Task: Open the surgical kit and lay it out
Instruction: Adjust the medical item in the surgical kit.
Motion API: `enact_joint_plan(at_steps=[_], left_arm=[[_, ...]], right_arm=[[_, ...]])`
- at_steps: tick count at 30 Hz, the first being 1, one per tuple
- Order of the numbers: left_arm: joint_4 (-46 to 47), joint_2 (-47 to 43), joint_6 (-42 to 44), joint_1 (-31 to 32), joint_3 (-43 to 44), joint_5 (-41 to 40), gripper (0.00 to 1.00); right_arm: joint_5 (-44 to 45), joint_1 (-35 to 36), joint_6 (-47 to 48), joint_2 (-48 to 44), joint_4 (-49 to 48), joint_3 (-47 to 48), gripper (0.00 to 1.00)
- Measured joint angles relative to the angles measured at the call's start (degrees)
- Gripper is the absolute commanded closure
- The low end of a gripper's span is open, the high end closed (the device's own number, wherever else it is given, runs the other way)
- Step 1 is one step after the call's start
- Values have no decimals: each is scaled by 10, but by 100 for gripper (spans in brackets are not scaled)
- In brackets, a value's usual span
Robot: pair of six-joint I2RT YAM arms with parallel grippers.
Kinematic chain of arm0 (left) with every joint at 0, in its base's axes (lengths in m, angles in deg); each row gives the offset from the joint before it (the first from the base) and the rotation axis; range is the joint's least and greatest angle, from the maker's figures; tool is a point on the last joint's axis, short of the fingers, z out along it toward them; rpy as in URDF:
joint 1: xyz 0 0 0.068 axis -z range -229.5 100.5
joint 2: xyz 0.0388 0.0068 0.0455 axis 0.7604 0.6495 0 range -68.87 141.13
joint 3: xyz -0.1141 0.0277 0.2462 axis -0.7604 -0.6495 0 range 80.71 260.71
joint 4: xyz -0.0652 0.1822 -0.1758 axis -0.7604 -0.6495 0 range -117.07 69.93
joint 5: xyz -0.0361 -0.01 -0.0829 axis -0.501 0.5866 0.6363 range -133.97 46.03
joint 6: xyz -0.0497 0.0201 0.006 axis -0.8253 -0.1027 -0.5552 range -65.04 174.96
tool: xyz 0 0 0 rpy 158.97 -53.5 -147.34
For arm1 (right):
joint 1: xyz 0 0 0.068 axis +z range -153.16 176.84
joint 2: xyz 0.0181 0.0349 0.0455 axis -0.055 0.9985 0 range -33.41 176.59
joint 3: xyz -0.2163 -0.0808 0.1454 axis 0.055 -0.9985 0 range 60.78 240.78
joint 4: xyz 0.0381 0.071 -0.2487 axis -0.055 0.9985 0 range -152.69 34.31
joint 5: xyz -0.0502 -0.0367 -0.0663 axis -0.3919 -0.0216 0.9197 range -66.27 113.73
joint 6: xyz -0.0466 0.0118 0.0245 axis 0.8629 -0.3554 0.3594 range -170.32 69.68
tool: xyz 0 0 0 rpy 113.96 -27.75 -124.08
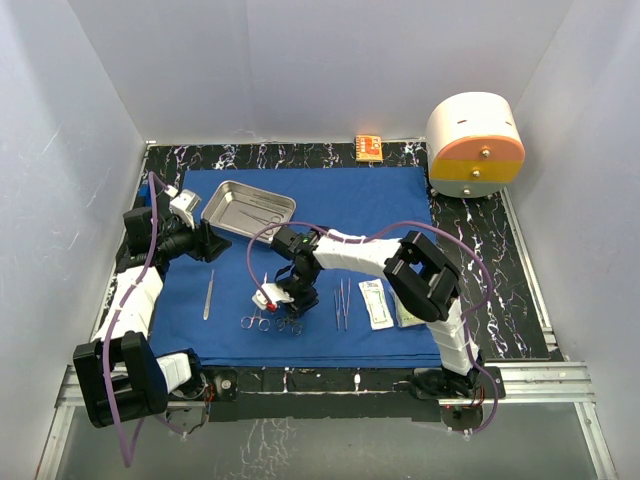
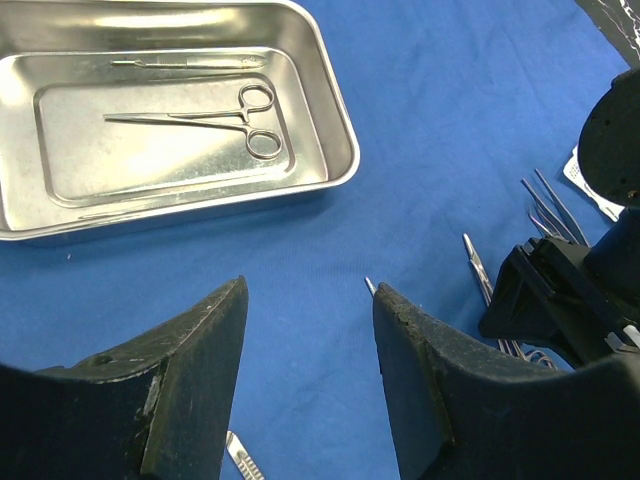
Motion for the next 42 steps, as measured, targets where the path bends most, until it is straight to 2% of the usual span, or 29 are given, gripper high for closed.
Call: enact_joint_plan(at_steps=[17, 28, 42], left_arm=[[0, -1, -1, -5, -7, 4, 47], [9, -4, -3, -5, -9, 6, 47], [12, -4, -7, -11, -16, 9, 47]], right_arm=[[2, -5, -22, -4, 13, 39, 58], [30, -52, -44, -50, -18, -5, 53], [50, -55, -69, -50, -78, -27, 51]])
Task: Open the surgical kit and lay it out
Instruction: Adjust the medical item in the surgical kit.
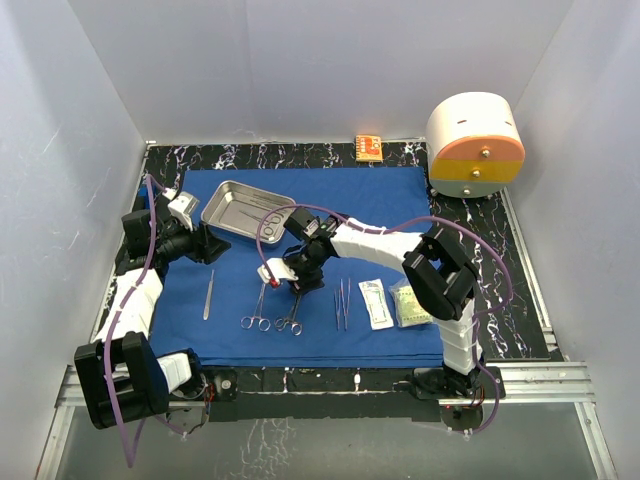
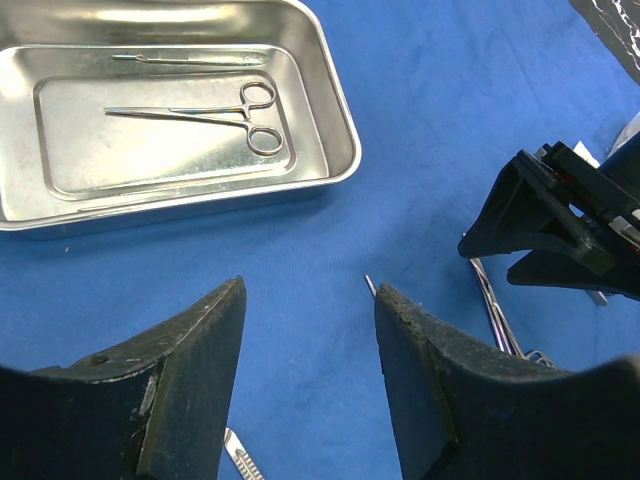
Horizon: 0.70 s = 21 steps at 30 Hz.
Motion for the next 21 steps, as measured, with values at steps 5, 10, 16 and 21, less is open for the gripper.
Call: enact_joint_plan(at_steps=[5, 10, 16, 21], left_arm=[[0, 0, 0, -1, 0, 2, 47], [0, 0, 0, -1, 0, 3, 47], [0, 0, -1, -3, 0, 4, 46], [3, 0, -4, -5, -1, 6, 46]], right_arm=[[1, 0, -2, 1, -10, 0, 51], [2, 0, -1, 4, -15, -1, 51], [6, 0, 0, 5, -15, -6, 51], [8, 0, 0, 7, -15, -9, 51]])
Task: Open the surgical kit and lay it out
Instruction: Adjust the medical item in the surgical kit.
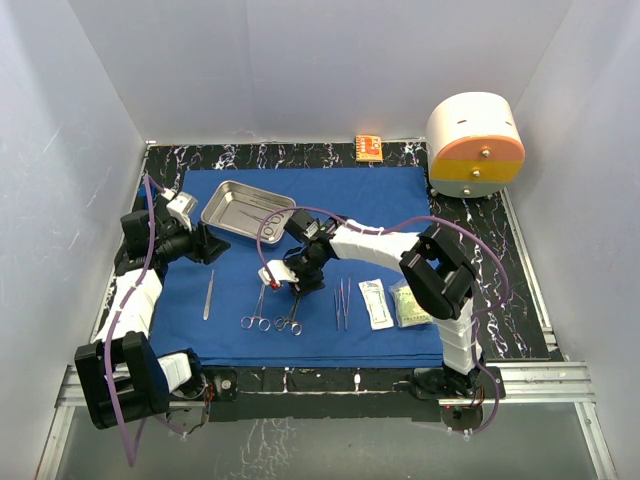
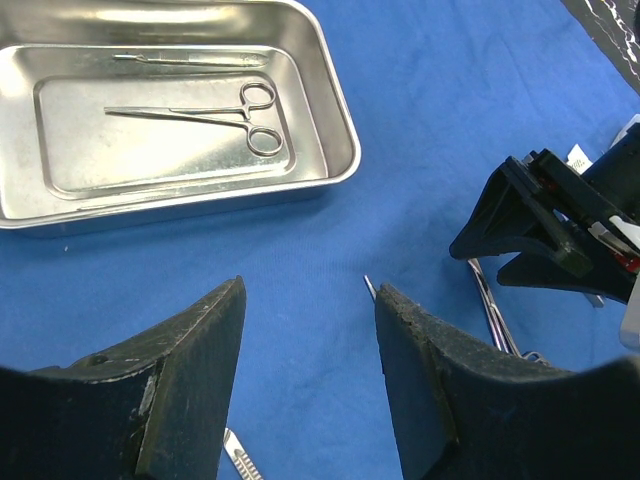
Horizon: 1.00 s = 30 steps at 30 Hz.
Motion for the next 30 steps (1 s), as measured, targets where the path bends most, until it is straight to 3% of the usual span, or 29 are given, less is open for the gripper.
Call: enact_joint_plan(at_steps=[30], left_arm=[[10, 0, -10, -8, -8, 4, 46]], right_arm=[[3, 0, -2, 17, -20, -1, 52]])
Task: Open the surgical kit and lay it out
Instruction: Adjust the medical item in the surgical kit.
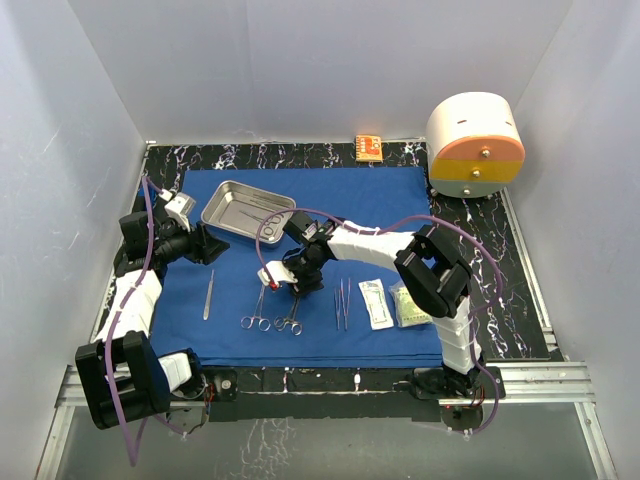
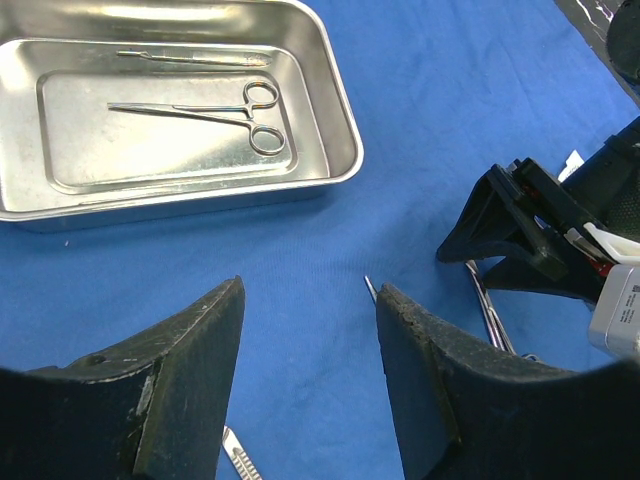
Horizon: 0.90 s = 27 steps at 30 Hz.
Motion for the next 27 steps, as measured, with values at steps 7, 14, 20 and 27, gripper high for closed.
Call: enact_joint_plan(at_steps=[7, 14, 20, 27], left_arm=[[1, 0, -1, -3, -1, 2, 46], [2, 0, -3, -3, -1, 3, 46], [4, 0, -3, -4, -3, 5, 45], [4, 0, -5, -7, -7, 6, 45]], right_arm=[[-1, 0, -8, 1, -4, 0, 52], [-1, 0, -14, 2, -11, 0, 52], [-4, 0, -21, 3, -14, 0, 52], [-8, -1, -30, 8, -18, 5, 52]])
